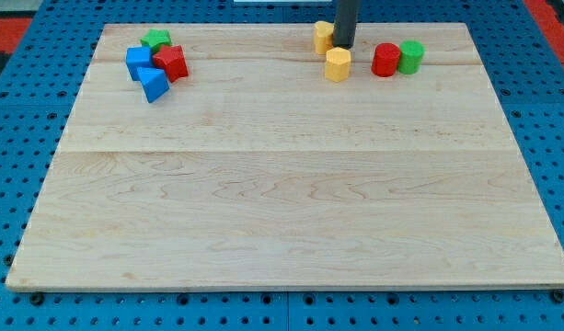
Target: Push the yellow heart into the green star
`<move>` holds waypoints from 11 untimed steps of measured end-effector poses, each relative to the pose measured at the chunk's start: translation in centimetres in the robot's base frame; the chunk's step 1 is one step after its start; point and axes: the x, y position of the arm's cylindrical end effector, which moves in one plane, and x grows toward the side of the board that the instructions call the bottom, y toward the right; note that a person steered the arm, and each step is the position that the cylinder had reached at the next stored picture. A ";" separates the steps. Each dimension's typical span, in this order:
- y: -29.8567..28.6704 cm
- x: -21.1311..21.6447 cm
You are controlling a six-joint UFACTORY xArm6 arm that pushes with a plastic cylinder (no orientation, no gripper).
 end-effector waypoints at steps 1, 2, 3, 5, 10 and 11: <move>0.5 -1.4; -3.0 -1.3; -8.7 -1.2; -9.2 -3.4; -21.1 -3.3; -21.1 -3.2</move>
